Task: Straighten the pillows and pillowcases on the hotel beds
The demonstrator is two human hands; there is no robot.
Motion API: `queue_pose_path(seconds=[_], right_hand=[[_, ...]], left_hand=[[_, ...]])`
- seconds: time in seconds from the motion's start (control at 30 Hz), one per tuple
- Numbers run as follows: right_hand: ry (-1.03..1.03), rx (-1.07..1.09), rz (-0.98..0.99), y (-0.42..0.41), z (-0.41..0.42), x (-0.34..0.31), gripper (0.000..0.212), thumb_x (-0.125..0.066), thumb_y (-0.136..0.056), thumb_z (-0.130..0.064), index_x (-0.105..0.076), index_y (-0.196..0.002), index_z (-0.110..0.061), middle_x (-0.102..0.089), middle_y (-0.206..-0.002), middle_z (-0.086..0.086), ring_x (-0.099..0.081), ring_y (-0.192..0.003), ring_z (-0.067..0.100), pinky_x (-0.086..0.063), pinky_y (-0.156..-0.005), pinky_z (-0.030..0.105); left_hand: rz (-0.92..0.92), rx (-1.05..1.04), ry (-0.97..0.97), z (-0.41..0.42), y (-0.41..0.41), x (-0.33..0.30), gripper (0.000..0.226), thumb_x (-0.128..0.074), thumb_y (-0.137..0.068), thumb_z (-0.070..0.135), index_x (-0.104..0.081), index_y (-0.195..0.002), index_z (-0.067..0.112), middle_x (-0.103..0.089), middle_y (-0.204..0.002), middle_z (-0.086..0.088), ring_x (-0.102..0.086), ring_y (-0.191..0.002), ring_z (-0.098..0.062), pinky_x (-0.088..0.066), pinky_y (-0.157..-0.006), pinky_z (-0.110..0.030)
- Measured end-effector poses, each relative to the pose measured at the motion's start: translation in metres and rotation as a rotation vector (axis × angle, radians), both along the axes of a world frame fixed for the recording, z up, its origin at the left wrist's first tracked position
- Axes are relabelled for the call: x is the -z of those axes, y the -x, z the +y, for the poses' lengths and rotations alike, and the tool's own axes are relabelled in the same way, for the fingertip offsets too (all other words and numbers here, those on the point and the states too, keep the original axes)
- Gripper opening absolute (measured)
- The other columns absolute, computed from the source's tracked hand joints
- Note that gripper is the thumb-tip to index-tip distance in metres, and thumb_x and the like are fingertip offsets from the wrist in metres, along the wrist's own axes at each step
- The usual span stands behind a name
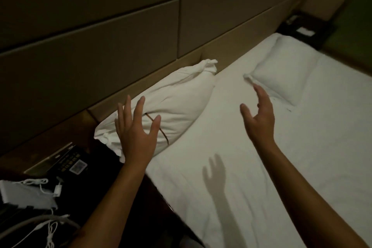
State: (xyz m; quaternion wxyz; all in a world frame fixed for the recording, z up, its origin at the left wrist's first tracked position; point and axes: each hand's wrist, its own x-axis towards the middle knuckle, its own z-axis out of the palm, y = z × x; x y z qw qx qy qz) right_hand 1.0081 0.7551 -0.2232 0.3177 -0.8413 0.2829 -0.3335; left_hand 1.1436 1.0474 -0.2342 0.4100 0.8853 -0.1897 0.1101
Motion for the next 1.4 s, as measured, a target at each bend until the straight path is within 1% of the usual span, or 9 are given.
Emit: queue_pose_path(seconds=[0.13, 0.23, 0.37, 0.47, 0.63, 0.77, 1.0, 1.23, 1.4], right_hand=[[0.064, 0.114, 0.036, 0.102, 0.064, -0.034, 0.061, -0.064, -0.093, -0.033, -0.042, -0.15, -0.031, -0.038, -0.159, -0.002, -0.033, -0.146, 0.013, -0.028, -0.117, 0.032], [0.015, 0.157, 0.01, 0.159, 0.105, -0.052, 0.059, -0.061, -0.092, -0.038, -0.044, -0.148, -0.035, -0.036, -0.16, -0.007, -0.03, -0.146, 0.006, -0.025, -0.115, 0.026], [0.022, 0.327, 0.014, 0.275, 0.146, -0.066, 0.056, -0.062, -0.093, -0.038, -0.045, -0.146, -0.039, -0.033, -0.16, -0.011, -0.028, -0.146, 0.002, -0.021, -0.11, 0.015], [0.029, 0.475, 0.01, 0.365, 0.169, -0.074, 0.055, -0.063, -0.093, -0.038, -0.047, -0.145, -0.038, -0.034, -0.16, -0.011, -0.029, -0.146, 0.006, -0.025, -0.112, 0.022], [0.062, 0.725, 0.004, 0.526, 0.213, -0.079, 0.053, -0.064, -0.095, -0.037, -0.047, -0.145, -0.038, -0.032, -0.161, -0.011, -0.028, -0.147, 0.008, -0.027, -0.112, 0.027], [0.099, 0.896, 0.049, 0.653, 0.248, -0.081, 0.054, -0.063, -0.095, -0.041, -0.045, -0.146, -0.04, -0.03, -0.161, -0.012, -0.028, -0.147, 0.009, -0.03, -0.109, 0.027], [0.108, 1.218, 0.066, 0.931, 0.327, -0.097, 0.053, -0.053, -0.093, -0.057, -0.047, -0.144, -0.043, -0.032, -0.16, -0.013, -0.031, -0.146, 0.009, -0.032, -0.112, 0.031], [0.12, 1.371, 0.074, 1.116, 0.33, -0.122, 0.055, -0.052, -0.092, -0.059, -0.041, -0.144, -0.049, -0.023, -0.163, -0.02, -0.026, -0.147, 0.006, -0.035, -0.111, 0.037], [0.068, 1.453, 0.074, 1.232, 0.308, -0.108, 0.057, -0.054, -0.09, -0.057, -0.041, -0.145, -0.048, -0.023, -0.163, -0.018, -0.025, -0.147, 0.004, -0.034, -0.111, 0.035]], left_hand=[[-0.069, 0.21, 0.094, 0.01, 0.075, -0.034, 0.06, -0.048, -0.099, 0.048, -0.036, -0.153, 0.027, -0.024, -0.165, -0.002, -0.01, -0.155, -0.026, -0.017, -0.12, -0.057], [-0.09, 0.334, 0.098, 0.011, 0.125, -0.05, 0.057, -0.051, -0.098, 0.046, -0.041, -0.15, 0.026, -0.025, -0.165, -0.003, -0.011, -0.155, -0.026, -0.016, -0.12, -0.058], [-0.086, 0.564, 0.167, 0.0, 0.222, -0.073, 0.063, -0.054, -0.097, 0.046, -0.033, -0.153, 0.03, -0.02, -0.166, 0.0, -0.007, -0.155, -0.023, -0.017, -0.12, -0.058], [-0.107, 0.751, 0.213, -0.016, 0.298, -0.085, 0.061, -0.053, -0.098, 0.047, -0.03, -0.153, 0.034, -0.018, -0.167, 0.003, -0.005, -0.156, -0.021, -0.016, -0.12, -0.059], [-0.114, 1.028, 0.233, -0.039, 0.438, -0.091, 0.055, -0.051, -0.098, 0.049, -0.042, -0.149, 0.03, -0.02, -0.166, 0.0, -0.006, -0.156, -0.022, -0.013, -0.12, -0.061], [-0.094, 1.175, 0.31, -0.042, 0.554, -0.084, 0.06, -0.052, -0.097, 0.049, -0.035, -0.151, 0.03, -0.021, -0.166, -0.001, -0.007, -0.155, -0.023, -0.015, -0.119, -0.062], [-0.043, 1.46, 0.322, -0.039, 0.86, -0.085, 0.052, -0.052, -0.097, 0.049, -0.045, -0.145, 0.031, -0.021, -0.166, -0.001, -0.008, -0.155, -0.023, -0.016, -0.119, -0.061], [0.059, 1.654, 0.351, -0.061, 1.088, -0.094, 0.071, -0.063, -0.091, 0.039, -0.028, -0.152, 0.037, -0.019, -0.166, 0.003, -0.009, -0.155, -0.022, -0.022, -0.117, -0.062], [0.103, 1.747, 0.35, -0.106, 1.219, -0.079, 0.065, -0.064, -0.091, 0.04, -0.036, -0.149, 0.033, -0.021, -0.166, 0.001, -0.011, -0.155, -0.024, -0.024, -0.117, -0.061]])
